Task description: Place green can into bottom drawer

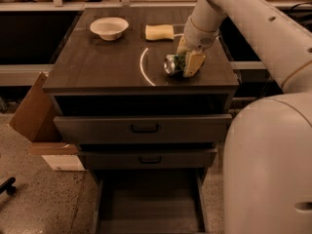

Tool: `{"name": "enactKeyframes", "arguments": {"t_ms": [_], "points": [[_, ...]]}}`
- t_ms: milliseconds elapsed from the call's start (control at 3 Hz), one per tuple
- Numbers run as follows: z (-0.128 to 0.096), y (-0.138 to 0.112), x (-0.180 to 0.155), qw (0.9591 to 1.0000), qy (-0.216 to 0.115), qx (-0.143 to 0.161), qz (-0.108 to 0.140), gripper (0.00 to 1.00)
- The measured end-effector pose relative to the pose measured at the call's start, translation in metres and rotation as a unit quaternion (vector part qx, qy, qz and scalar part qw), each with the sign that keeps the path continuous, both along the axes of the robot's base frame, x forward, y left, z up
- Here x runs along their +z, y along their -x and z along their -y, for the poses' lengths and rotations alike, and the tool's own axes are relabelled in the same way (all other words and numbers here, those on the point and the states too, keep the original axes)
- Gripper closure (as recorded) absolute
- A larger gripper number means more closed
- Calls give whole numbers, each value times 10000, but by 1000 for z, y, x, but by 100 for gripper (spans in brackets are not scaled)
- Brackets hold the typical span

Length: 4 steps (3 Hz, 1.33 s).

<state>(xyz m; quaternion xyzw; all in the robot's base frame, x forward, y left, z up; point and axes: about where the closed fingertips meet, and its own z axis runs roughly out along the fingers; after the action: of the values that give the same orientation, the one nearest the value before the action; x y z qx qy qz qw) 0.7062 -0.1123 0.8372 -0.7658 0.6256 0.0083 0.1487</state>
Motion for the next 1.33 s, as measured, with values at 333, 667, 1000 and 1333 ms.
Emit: {"name": "enactKeyframes", "arguments": {"t_ms": [333,667,1000,1333], "points": [[0,2,-1,10000,95,14,-5,73],[6,24,18,9996,72,-29,256,96],[8,61,30,9992,27,-38,385,100],[6,114,33,9990,-271,-172,299,100]]}}
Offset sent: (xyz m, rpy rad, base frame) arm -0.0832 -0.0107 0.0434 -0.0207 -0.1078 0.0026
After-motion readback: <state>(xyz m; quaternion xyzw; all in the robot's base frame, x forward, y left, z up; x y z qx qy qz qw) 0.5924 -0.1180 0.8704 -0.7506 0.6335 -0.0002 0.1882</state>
